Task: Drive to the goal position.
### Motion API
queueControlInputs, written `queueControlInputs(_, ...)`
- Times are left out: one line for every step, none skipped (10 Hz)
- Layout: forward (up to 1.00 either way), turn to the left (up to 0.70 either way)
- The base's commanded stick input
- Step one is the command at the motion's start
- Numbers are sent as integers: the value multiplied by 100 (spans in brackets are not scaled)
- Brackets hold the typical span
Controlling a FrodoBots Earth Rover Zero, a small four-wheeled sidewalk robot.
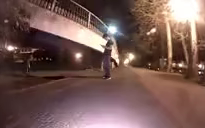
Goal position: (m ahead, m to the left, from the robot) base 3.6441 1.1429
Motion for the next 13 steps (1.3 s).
queueControlInputs(69,14)
queueControlInputs(69,14)
queueControlInputs(69,14)
queueControlInputs(69,14)
queueControlInputs(69,14)
queueControlInputs(69,14)
queueControlInputs(69,14)
queueControlInputs(69,14)
queueControlInputs(69,14)
queueControlInputs(69,14)
queueControlInputs(69,14)
queueControlInputs(69,13)
queueControlInputs(69,9)
